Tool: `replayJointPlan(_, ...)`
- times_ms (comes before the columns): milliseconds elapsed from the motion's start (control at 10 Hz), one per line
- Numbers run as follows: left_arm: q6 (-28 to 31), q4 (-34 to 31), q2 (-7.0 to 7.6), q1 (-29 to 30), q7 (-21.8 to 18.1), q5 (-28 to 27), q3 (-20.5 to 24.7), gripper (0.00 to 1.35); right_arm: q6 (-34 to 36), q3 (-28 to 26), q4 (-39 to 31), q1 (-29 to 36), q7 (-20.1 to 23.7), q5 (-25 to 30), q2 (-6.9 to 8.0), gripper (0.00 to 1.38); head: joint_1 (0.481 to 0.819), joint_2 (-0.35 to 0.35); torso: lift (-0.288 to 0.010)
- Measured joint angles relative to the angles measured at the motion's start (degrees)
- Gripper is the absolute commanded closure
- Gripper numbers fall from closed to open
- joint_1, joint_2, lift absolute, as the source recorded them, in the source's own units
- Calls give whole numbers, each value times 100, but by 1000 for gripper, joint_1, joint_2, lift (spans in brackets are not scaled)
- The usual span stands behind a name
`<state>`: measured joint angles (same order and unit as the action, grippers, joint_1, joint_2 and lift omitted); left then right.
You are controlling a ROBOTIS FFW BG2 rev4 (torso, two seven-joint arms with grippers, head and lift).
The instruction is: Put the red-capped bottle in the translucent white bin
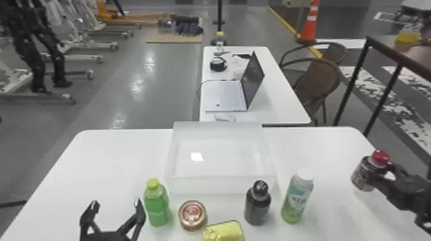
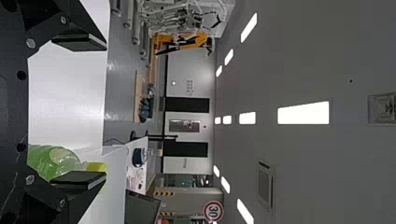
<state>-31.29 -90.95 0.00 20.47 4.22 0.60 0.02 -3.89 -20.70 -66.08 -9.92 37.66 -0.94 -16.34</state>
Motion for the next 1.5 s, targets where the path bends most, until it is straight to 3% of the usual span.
replayJointPlan(500,-9,28,0,-47,0,40,-20,305,757,660,-644,-260,-81,-677,31,1162,549,0,-100)
replayJointPlan(900,-9,50,0,-67,0,100,-29,305,1227,1358,-810,-593,-304,-1156,-94,1162,549,0,-100)
replayJointPlan(1500,14,51,0,-79,0,136,-62,305,1742,2118,-949,-1188,-594,-1507,-159,1162,549,0,-100)
